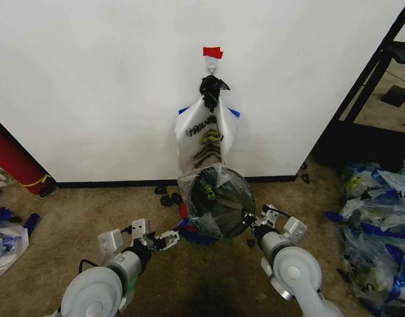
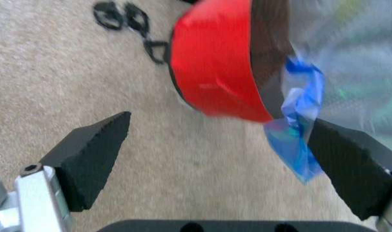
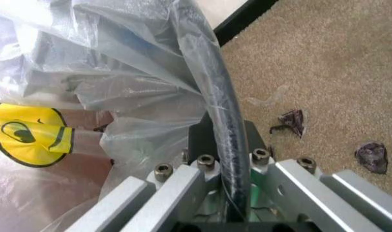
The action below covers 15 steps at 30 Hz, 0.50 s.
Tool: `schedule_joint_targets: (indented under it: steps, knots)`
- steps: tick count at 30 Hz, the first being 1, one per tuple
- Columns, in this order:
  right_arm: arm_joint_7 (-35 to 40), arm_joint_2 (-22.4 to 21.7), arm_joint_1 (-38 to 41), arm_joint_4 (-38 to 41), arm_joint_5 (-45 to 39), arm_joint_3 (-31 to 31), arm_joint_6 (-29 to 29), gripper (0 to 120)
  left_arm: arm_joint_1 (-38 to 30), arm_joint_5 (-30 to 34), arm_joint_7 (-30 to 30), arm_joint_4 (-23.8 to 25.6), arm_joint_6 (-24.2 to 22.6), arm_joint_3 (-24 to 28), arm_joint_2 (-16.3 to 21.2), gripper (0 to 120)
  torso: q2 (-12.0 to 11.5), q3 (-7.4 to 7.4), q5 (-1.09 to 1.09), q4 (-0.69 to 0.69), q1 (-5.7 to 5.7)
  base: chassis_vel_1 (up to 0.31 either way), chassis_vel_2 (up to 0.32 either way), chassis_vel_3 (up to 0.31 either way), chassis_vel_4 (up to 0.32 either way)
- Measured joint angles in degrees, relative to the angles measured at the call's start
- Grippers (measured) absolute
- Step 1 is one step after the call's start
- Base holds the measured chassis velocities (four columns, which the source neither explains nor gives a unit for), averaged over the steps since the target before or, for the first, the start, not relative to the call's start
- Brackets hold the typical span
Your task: Pick up the garbage bag from the wall and place it over the trash bin.
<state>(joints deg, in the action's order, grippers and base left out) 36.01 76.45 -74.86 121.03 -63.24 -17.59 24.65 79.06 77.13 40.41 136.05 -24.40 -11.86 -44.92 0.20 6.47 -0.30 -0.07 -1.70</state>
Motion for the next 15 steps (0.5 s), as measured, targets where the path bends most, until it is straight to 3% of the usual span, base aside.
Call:
schedule_joint_targets:
  steps: [7, 15]
  knots:
    - [-0.07, -0.09, -0.17, 0.17, 0.02, -0.04, 0.01, 0, 0.13, 0.26, -2.20, 0.43, -1.10, 0.15, 0.34, 100, 0.00, 0.00, 0.00, 0.00, 0.00, 0.000, 0.000, 0.000, 0.000]
    - [-0.58, -0.25, -0.37, 0.08, 0.41, -0.23, 0.01, 0, 1.68, -1.40, -6.15, 0.81, 3.07, -0.45, 1.21, 100, 0.00, 0.00, -0.01, 0.00, 0.00, 0.000, 0.000, 0.000, 0.000]
